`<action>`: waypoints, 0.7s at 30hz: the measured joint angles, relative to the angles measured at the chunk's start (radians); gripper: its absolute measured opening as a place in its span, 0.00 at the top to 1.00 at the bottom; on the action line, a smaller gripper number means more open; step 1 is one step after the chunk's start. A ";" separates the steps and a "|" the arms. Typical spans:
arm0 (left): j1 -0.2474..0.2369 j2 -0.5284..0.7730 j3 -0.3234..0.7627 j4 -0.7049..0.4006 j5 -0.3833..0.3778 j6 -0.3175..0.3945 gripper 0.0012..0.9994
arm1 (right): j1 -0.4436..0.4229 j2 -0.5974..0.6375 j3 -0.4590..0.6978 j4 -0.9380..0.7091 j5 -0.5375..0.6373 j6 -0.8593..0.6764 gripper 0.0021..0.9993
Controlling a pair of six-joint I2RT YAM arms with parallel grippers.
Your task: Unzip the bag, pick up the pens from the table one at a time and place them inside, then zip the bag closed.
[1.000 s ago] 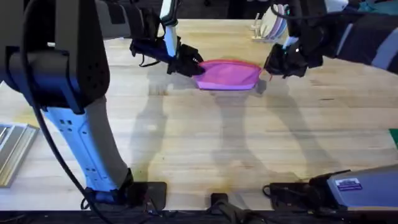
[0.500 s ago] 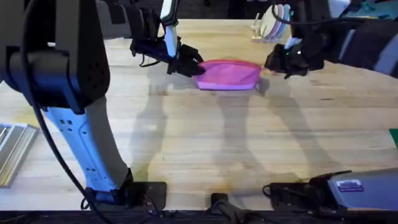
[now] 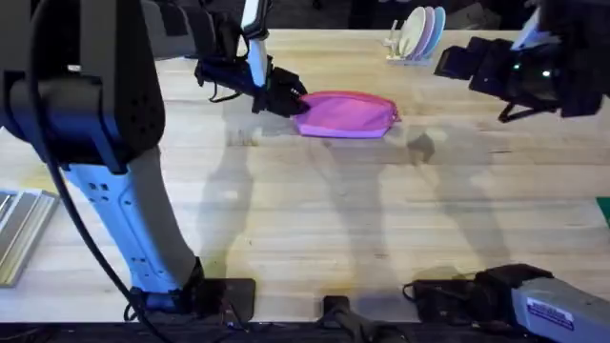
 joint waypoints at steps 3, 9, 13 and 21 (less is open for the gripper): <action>0.002 0.000 0.000 0.000 0.005 0.000 0.55 | 0.000 -0.032 0.000 -0.009 0.000 -0.001 0.00; 0.007 0.000 0.000 0.000 0.006 -0.003 0.01 | 0.005 -0.076 0.000 -0.031 -0.015 -0.069 0.00; 0.008 0.000 0.000 0.001 -0.009 -0.003 0.00 | 0.048 -0.094 0.000 -0.073 -0.051 -0.140 0.00; 0.008 -0.039 0.000 -0.031 -0.097 -0.004 0.00 | 0.066 -0.134 0.000 -0.108 -0.058 -0.199 0.00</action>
